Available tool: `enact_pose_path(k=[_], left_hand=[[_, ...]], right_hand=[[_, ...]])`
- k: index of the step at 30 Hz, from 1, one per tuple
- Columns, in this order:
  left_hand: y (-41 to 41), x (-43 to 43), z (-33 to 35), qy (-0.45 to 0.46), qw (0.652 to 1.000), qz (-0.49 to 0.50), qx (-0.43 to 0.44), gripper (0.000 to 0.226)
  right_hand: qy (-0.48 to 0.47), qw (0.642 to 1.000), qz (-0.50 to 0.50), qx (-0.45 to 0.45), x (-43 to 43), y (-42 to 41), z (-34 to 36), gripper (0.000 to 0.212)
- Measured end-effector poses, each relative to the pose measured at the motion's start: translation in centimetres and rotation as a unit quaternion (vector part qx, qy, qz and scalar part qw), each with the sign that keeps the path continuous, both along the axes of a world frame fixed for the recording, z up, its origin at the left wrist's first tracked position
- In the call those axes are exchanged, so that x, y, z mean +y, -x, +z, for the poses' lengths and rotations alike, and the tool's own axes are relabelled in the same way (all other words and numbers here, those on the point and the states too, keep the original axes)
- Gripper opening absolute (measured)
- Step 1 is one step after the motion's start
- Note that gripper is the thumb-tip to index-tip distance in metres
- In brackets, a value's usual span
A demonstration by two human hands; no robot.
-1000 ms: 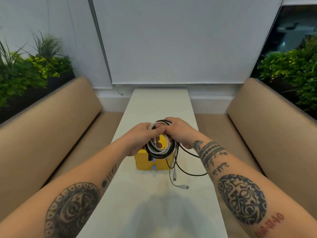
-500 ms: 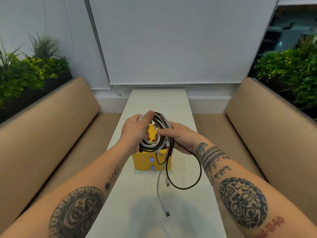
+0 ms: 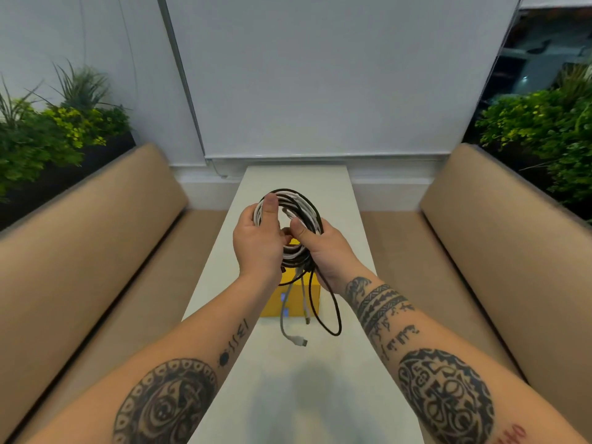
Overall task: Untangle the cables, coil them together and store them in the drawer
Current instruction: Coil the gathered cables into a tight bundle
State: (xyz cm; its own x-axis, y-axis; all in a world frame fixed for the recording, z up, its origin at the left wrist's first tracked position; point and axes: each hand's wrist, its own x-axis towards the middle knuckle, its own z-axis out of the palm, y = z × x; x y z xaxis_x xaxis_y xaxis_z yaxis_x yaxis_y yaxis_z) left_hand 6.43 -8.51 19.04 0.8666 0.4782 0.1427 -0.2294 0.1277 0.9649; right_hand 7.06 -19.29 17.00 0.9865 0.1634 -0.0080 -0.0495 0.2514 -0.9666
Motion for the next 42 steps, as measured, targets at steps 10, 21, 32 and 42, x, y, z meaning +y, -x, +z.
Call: enact_pose_path(k=[10, 21, 32, 42], left_hand=[[-0.2, 1.1, -3.0, 0.139, 0.963, -0.188, 0.132, 0.042], [-1.1, 6.9, 0.4, -0.187, 0.793, -0.476, 0.331, 0.075], [-0.6, 5.0, -0.9, -0.335, 0.807, -0.428, 0.233, 0.041], [-1.4, 6.2, -1.1, -0.297, 0.863, -0.344, 0.222, 0.037]], right_hand=[[0.193, 0.978, -0.059, -0.043, -1.9, -1.8, 0.0, 0.020], [0.501, 0.832, 0.206, -0.121, -3.0, -2.1, 0.0, 0.029], [0.526, 0.808, 0.232, -0.132, -2.7, -2.0, 1.2, 0.054], [0.408, 0.854, 0.323, 0.015, -5.2, -1.7, -0.1, 0.047]])
